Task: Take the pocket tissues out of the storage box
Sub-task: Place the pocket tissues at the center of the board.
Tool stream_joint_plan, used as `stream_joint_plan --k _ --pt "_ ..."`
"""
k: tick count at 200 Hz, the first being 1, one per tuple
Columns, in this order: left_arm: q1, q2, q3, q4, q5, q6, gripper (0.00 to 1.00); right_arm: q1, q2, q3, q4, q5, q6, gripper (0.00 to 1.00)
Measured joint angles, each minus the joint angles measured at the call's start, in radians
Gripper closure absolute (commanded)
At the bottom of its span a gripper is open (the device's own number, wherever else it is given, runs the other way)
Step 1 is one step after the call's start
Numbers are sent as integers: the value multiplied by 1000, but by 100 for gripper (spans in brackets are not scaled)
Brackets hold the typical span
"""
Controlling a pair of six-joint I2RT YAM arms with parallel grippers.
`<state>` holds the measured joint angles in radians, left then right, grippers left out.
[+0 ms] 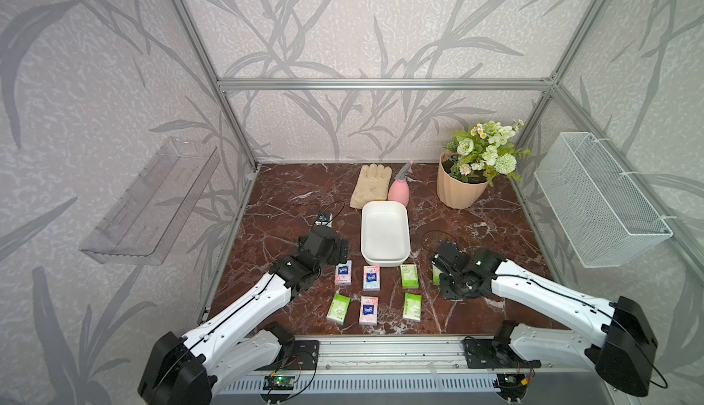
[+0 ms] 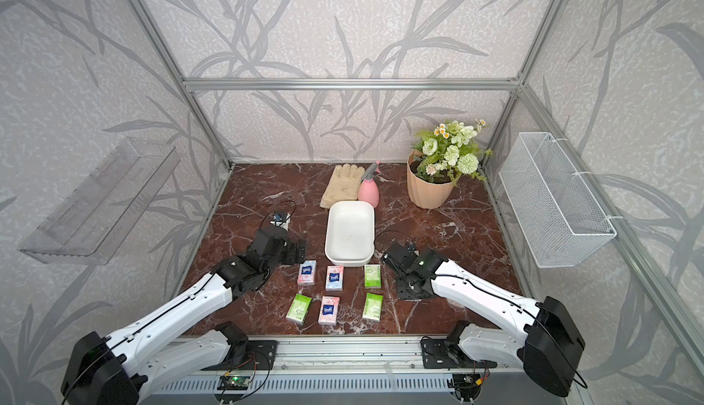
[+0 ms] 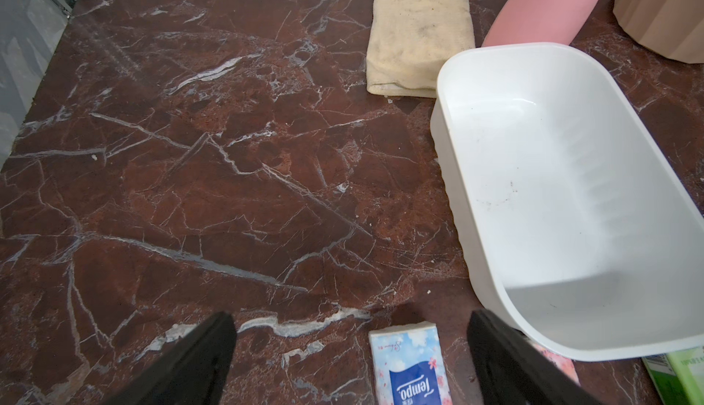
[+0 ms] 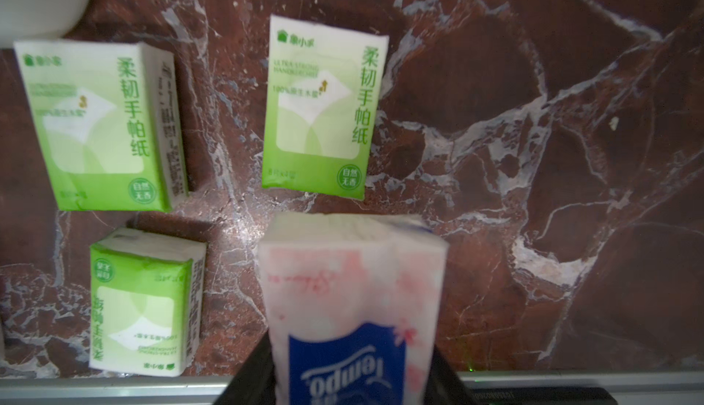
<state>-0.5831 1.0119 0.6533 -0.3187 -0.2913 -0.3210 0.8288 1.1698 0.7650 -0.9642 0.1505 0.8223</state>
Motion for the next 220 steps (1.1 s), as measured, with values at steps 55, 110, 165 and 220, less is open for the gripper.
stream_joint_plan --k 55,110,165,220 --pt "0 3 -2 2 -1 0 0 17 19 -108 122 -55 21 51" --pt "1 5 -2 2 -4 0 0 28 88 -155 219 -93 32 50" --pt "1 13 -2 2 -4 0 0 42 127 -156 230 -97 51 38" --pt "1 23 -2 19 -13 6 0 44 45 -128 154 -62 74 21"
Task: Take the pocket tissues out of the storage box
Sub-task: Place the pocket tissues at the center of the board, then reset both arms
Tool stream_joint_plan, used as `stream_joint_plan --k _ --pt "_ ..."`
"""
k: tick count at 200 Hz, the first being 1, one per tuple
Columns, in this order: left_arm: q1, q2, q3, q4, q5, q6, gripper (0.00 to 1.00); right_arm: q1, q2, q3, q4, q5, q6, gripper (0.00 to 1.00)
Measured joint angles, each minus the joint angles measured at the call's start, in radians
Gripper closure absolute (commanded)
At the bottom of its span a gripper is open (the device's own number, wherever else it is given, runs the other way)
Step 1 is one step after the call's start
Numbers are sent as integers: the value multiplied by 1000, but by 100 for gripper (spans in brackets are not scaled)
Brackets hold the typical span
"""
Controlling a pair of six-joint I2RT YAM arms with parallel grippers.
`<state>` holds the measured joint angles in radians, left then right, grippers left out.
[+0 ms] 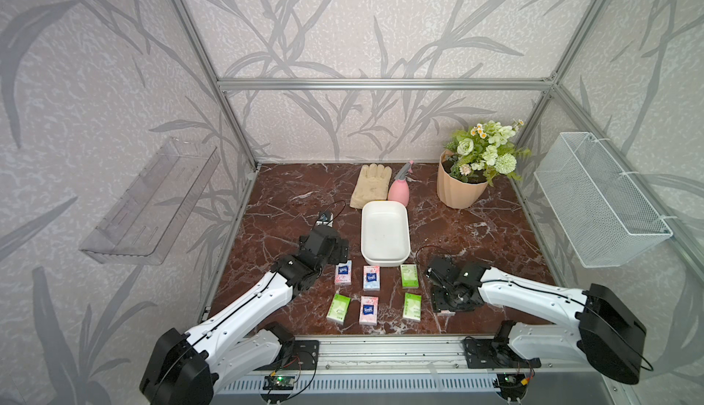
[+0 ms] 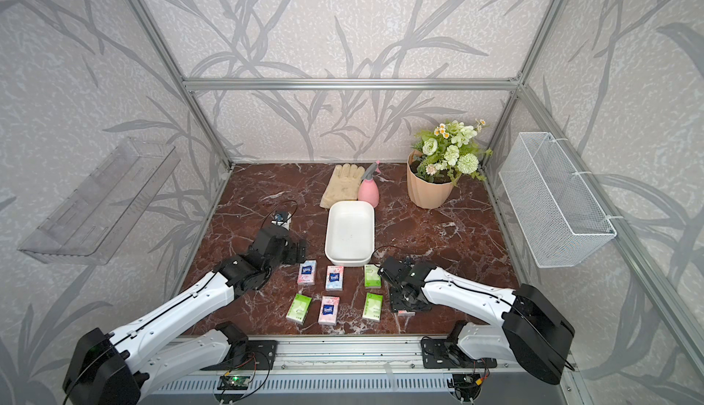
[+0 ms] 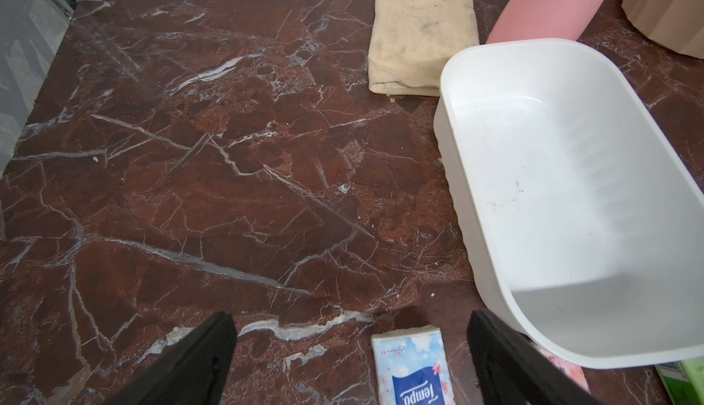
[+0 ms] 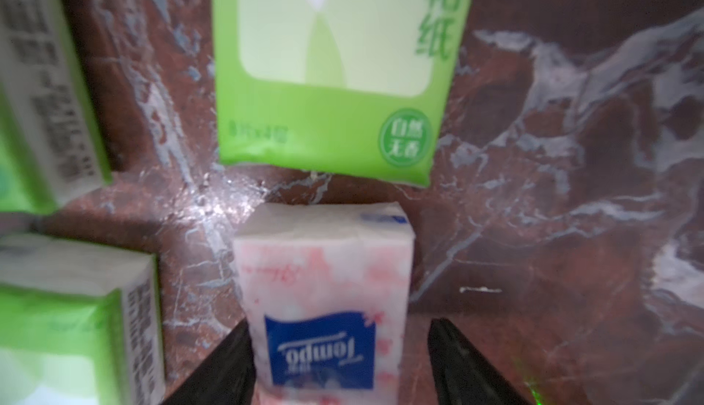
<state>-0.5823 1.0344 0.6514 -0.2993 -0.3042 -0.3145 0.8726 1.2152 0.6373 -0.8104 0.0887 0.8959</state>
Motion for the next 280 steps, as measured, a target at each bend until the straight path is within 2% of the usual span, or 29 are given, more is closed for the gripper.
stream_joint_plan --k 70,93,124,158,210,249,280 --pt "9 18 0 73 -120 -37 0 -19 -116 253 -146 175 -43 7" --pt "16 -9 -18 162 -180 -26 0 -80 -128 321 -135 229 -113 0" --pt "30 -82 -85 287 -256 28 0 -191 -166 329 -53 270 -226 1" --pt "96 -91 -90 358 -298 94 0 -359 -242 264 130 287 -371 1" --pt "295 -37 -77 382 -266 126 0 -595 -291 33 492 306 -560 1" --pt "386 0 -77 381 -243 141 0 -657 -176 -136 854 304 -737 1" --pt "414 16 -82 386 -239 151 0 -737 -48 -251 1128 264 -772 1"
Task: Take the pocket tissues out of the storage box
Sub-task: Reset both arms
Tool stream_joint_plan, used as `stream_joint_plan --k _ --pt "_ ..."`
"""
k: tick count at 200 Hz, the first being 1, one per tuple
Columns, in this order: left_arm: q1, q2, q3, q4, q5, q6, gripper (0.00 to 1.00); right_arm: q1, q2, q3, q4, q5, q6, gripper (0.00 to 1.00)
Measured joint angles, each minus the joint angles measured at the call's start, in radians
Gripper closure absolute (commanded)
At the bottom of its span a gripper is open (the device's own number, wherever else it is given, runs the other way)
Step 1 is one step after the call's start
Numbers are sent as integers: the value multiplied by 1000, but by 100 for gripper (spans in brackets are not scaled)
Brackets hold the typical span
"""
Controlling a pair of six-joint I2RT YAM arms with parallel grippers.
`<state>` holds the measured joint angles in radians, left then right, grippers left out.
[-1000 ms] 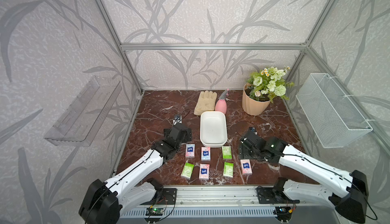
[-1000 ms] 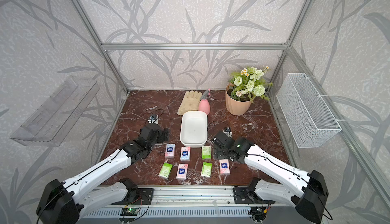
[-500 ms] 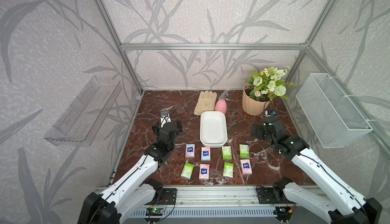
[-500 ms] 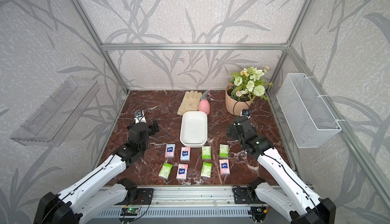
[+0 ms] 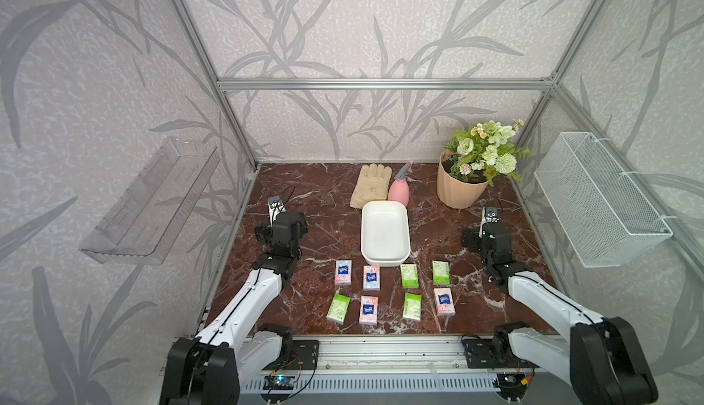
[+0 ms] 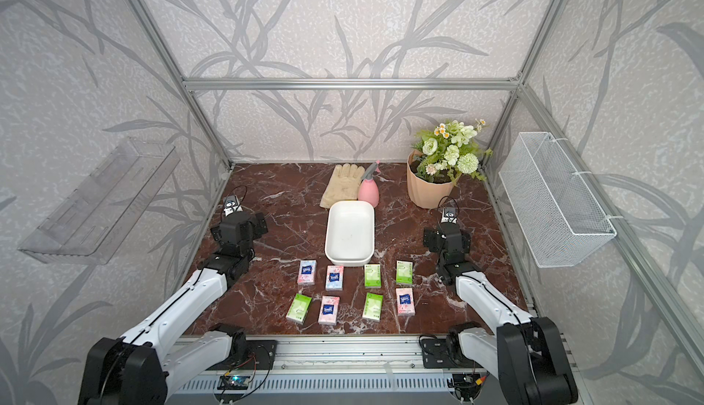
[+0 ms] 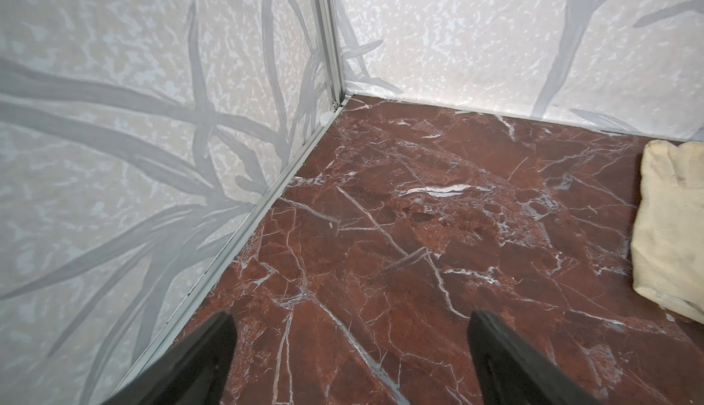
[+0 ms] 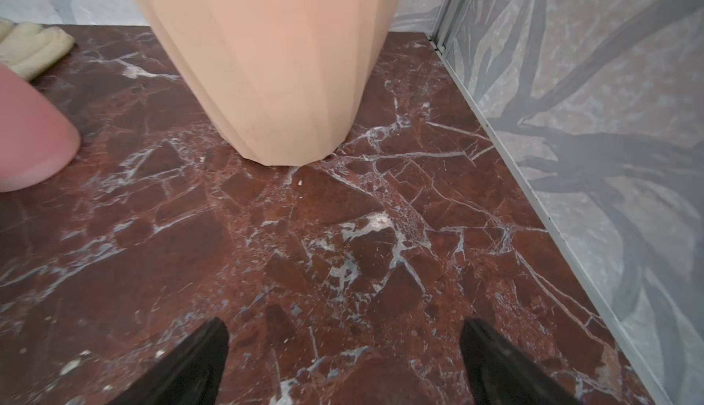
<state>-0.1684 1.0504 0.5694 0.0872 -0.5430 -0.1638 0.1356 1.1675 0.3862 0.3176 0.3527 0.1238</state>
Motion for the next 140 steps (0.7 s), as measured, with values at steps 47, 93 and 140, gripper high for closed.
stream_joint_plan --k 47,93,140 --pt "6 3 -59 13 14 11 0 -39 202 -42 299 -110 -57 1" --pt "12 3 -117 66 33 34 0 -82 397 -53 622 -206 -99 1" --pt "17 49 -195 250 74 56 0 -130 414 -31 626 -254 -80 1"
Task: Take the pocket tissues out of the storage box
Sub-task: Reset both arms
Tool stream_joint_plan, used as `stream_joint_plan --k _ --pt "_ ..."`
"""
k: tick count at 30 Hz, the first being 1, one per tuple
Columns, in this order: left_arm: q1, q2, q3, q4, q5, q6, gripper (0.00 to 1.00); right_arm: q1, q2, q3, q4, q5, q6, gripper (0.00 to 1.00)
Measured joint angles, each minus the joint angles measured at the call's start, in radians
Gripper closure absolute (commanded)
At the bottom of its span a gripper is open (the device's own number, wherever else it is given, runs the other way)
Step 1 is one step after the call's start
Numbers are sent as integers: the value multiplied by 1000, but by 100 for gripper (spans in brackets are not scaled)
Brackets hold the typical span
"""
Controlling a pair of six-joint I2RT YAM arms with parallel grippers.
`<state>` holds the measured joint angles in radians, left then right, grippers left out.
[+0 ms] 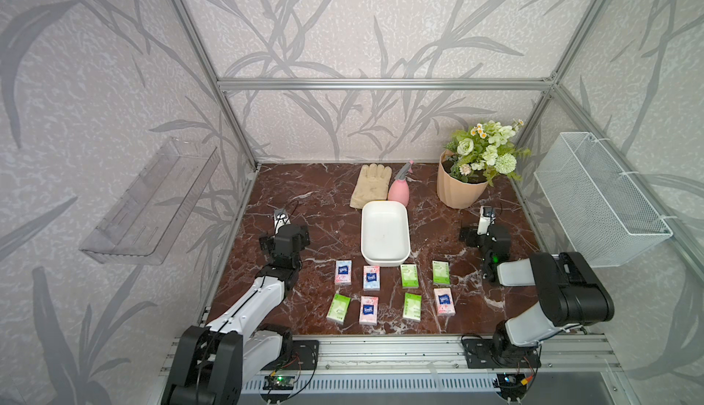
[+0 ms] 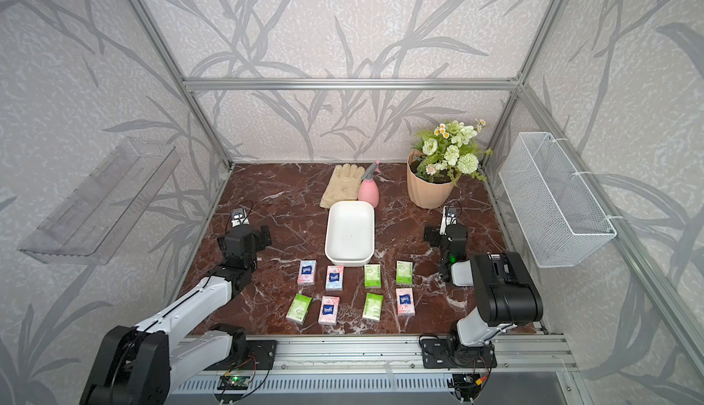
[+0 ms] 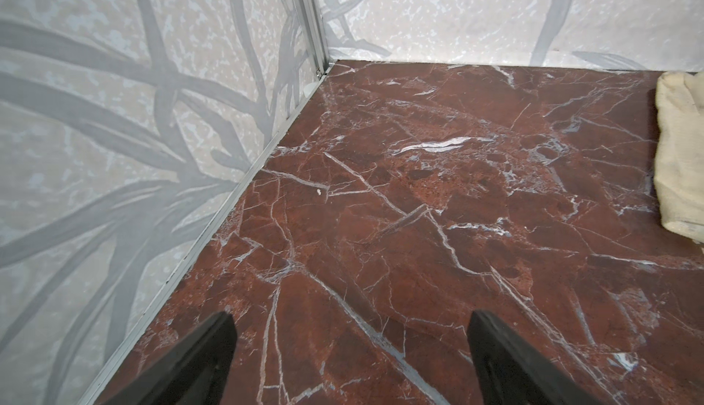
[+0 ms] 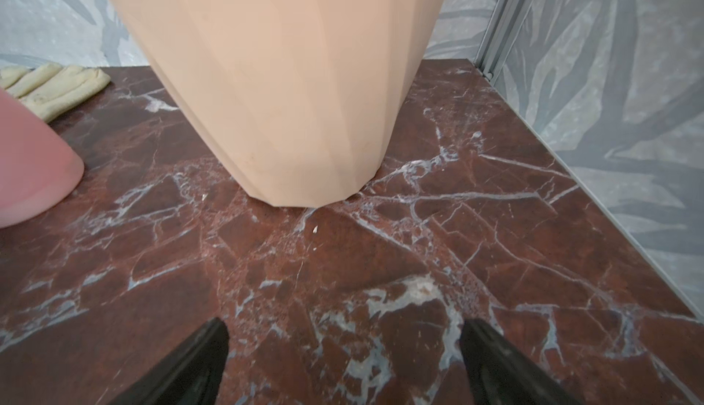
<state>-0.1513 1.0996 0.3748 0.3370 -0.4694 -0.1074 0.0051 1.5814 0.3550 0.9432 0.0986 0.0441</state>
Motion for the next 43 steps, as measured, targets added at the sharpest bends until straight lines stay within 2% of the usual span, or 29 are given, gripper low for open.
stream_joint_plan --k 6,12,18,20,25,43 --pt "3 111 -87 242 47 11 0 -5 0 5 6 -11 11 1" --pt "24 209 -80 372 89 72 0 -5 0 5 6 -14 12 1" --pt "70 389 -61 528 126 90 0 -5 0 5 6 -15 13 1" --pt "80 430 -42 524 138 90 0 -5 0 5 6 -14 13 1" --pt "114 433 14 499 193 88 0 -5 0 5 6 -14 14 1" --pt "120 432 18 493 228 88 0 -5 0 5 6 -14 14 1"
